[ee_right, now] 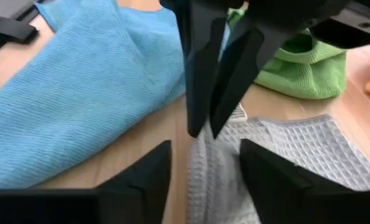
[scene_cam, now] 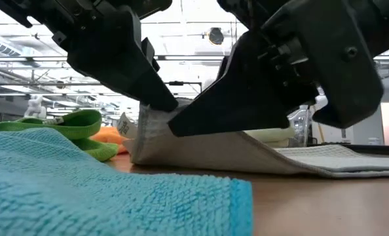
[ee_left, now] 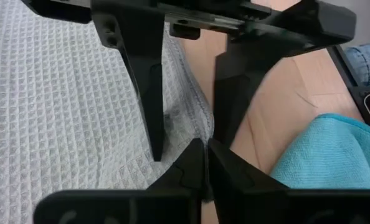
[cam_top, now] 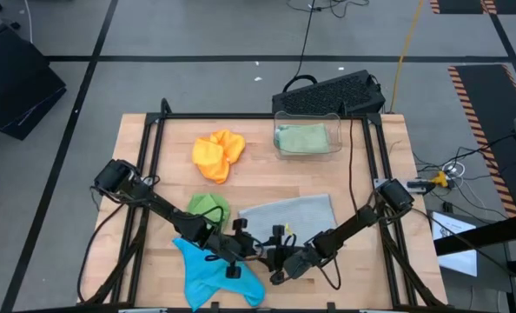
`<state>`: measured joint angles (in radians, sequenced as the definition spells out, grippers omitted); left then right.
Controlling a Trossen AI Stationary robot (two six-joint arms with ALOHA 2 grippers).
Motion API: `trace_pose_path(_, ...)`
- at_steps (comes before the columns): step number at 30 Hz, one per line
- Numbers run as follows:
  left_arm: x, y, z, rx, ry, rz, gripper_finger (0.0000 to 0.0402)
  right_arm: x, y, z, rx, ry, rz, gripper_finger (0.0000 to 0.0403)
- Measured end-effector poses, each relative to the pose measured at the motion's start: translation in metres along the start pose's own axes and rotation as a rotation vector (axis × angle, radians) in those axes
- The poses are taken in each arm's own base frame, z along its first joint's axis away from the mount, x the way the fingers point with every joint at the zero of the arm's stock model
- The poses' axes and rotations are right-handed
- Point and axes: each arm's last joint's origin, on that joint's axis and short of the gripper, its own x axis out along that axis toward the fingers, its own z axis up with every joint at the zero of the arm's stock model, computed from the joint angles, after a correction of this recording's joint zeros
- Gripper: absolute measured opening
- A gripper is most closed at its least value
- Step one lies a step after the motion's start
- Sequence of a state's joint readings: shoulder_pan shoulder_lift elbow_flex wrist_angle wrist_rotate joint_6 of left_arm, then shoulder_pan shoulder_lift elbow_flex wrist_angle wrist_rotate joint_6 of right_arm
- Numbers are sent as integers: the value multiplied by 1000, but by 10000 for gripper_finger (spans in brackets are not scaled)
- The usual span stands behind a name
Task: Fold microfiber towels
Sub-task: Fold the gray microfiber towel
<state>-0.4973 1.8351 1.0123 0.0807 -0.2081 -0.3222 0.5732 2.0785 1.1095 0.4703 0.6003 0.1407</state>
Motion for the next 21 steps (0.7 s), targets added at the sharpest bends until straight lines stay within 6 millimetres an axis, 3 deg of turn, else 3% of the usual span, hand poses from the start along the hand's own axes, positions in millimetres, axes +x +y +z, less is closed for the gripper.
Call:
trace_pose_path(5, 0, -1, 3, 17, -33, -11, 10, 0, 0, 0, -1, 4, -2, 81)
trace_pose_path(8, -1, -5, 6, 63, -75, -25, 31, 0, 0, 0, -4, 4, -1, 28)
trace_pose_path(10, -2, -9, 7, 92, -97, -33, 71, -1, 1, -1, -16, 9, 3, 8)
trace_pose_path(17, -8, -25, -6, 118, -76, 115, 242, -4, 2, -5, -14, 50, 2, 6)
trace_pose_path(21, -12, -38, -14, 148, -95, 192, 293, -6, 3, -6, -7, 57, 6, 5)
